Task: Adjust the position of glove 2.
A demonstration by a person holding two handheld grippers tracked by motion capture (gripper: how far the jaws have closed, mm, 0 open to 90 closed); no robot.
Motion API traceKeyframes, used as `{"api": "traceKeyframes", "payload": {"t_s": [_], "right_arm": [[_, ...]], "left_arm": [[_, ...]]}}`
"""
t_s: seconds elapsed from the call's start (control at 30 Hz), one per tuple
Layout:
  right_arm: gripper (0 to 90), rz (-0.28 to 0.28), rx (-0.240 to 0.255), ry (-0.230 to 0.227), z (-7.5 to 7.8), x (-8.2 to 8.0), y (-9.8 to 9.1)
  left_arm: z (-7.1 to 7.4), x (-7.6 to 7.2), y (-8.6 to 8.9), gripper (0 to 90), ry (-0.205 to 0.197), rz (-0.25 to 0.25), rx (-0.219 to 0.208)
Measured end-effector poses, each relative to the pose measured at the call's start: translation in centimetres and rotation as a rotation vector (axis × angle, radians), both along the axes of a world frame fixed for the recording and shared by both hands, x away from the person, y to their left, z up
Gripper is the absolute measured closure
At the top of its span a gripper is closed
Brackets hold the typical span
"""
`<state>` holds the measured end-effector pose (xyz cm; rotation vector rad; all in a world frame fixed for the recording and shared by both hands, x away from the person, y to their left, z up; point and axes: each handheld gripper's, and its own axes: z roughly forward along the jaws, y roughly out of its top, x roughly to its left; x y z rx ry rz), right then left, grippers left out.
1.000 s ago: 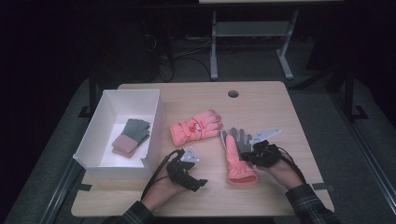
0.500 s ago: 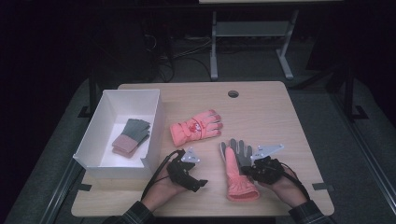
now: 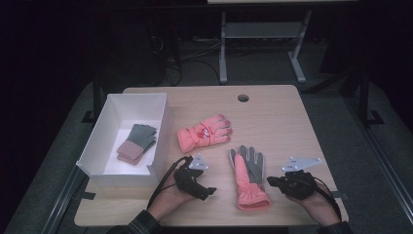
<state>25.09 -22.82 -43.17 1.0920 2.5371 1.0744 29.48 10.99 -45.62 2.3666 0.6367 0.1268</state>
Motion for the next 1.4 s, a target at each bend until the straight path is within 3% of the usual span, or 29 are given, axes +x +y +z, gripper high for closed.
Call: {"api": "traceKeyframes", "payload": {"t_s": [0.37, 1.03, 1.4], "right_arm": [[90.0, 0.066, -0.053, 0.035, -1.1, -1.2, 1.1], [90.0, 0.178, -0.053, 0.05, -1.1, -1.7, 4.7], [90.0, 0.21, -0.053, 0.046, -1.1, -1.3, 6.3]], "left_arm": [[0.0, 0.0, 0.0, 14.3, -0.002, -0.002, 0.009], [-0.2, 0.1, 0.3, 14.3, 0.008, 0.02, 0.02], [0.0, -1.7, 1.6, 14.3, 0.005, 0.003, 0.047]]}}
